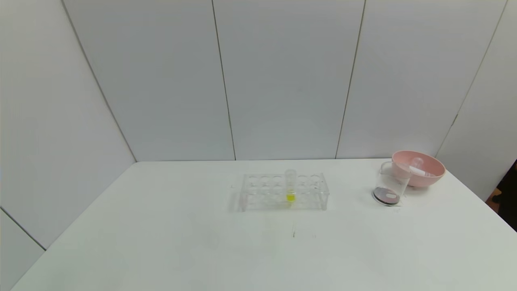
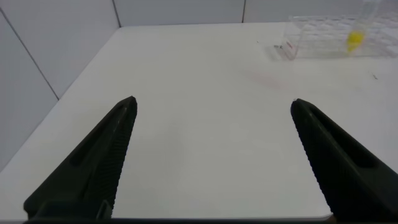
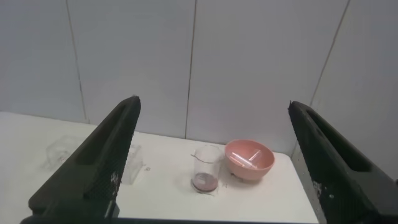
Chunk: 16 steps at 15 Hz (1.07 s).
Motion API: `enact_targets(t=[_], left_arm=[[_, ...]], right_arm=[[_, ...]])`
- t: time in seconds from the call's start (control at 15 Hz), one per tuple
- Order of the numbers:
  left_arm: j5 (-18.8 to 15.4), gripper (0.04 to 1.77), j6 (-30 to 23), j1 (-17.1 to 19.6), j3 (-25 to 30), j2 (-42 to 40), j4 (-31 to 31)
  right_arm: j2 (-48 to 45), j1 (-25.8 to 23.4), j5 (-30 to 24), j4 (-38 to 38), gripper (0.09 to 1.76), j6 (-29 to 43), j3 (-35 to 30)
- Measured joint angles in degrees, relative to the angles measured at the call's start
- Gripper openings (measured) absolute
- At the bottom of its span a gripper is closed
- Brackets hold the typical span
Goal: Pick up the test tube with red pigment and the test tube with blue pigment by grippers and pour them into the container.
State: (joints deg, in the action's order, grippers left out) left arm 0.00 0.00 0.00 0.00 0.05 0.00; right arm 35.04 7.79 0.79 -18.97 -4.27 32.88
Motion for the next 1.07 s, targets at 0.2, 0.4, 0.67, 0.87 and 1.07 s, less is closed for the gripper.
enact_targets(t=[0.2,0.4,0.67,0.87,1.07], left_arm=[[0.0,1.76,0.0,0.0,0.0,0.0,0.02],[0.0,1.76,0.0,0.0,0.0,0.0,0.0],[0.0,1.76,0.0,0.0,0.0,0.0,0.02],[0.0,1.76,0.0,0.0,0.0,0.0,0.0],[0.0,1.76,0.02,0.0,0.0,0.0,0.0]], right_arm=[[-11.19,-2.32,0.16,8.85,1.7,-1.5,-0.59],[-20.32,-5.73,-0.37,13.75,1.7,-1.78,-2.84],[-30.57,-7.41,-0.77,13.18,1.7,-1.85,-11.22],[-33.99,-7.68,-0.77,3.34,1.7,-1.61,-20.15],[-34.94,-7.72,-0.68,-0.1,1.7,-1.74,-30.4]])
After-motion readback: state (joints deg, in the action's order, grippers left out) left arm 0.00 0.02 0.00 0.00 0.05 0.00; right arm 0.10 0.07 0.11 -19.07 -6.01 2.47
